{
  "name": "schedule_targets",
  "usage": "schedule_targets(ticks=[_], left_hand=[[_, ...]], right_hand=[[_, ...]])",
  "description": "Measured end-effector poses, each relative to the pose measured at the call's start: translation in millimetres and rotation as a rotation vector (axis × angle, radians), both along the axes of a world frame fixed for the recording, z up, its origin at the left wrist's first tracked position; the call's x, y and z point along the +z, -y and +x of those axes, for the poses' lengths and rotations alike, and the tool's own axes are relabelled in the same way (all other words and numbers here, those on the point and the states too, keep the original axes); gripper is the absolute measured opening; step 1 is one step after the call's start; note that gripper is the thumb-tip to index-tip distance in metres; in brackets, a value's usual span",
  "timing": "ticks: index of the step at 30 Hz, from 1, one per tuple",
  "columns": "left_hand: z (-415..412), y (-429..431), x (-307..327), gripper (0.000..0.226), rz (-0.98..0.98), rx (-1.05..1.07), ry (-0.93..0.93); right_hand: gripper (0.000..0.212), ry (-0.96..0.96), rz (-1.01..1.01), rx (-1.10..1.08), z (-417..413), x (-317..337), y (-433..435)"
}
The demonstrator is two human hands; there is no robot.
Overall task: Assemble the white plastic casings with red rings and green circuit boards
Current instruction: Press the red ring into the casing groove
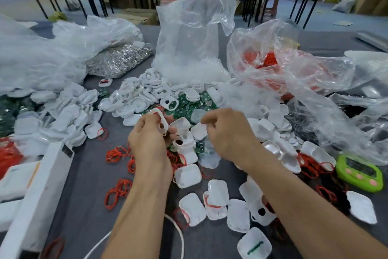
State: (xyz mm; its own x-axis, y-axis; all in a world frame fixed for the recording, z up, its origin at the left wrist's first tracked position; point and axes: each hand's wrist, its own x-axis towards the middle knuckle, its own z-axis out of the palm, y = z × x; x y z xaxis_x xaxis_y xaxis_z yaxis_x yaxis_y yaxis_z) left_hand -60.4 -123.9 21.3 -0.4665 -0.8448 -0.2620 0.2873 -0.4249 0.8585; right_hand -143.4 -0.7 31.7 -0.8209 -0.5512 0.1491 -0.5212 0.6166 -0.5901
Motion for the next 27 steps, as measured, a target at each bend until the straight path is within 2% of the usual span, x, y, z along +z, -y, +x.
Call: schedule_targets(ticks=[6,9,14,17,20,23,24,26,27], left_hand=[[1,10,-4,0.005,0.001,-0.049,-0.002],[1,14,-3,0.011,-0.030,-0.016,-0.017],[0,10,-5,0.020,-0.077,-0.016,0.059],[-2,7,-6,0.028,-0.114,-0.048,0.087],[-2,3,-6,0.021,-0.164,-0.076,0.106],[-2,-1,-7,0.016,-0.189,-0.098,0.117],[-1,-1,-7,0.015,-0.192,-0.103,0.116],[-1,-3,-8,0.014,-0.204,-0.111,0.107],[-1,-5,-8,0.014,-0.221,-0.115,0.103]], right_hand=[[0.020,-0.070,0.436,0.038,-21,9,27],[0.030,-0.176,0.370,-0.009,-14,11,22],[0.037,-0.066,0.151,-0.080,-18,3,28],[0.046,-0.045,0.200,-0.109,-36,-3,35],[0.035,-0.037,0.250,-0.047,-44,-8,40],[0.011,-0.093,0.047,-0.082,-45,-11,34],[0.010,-0.088,-0.049,-0.101,-44,-9,29],[0.011,0.044,-0.295,-0.138,-41,-4,16],[0.010,0.189,-0.446,-0.152,-37,-1,8]])
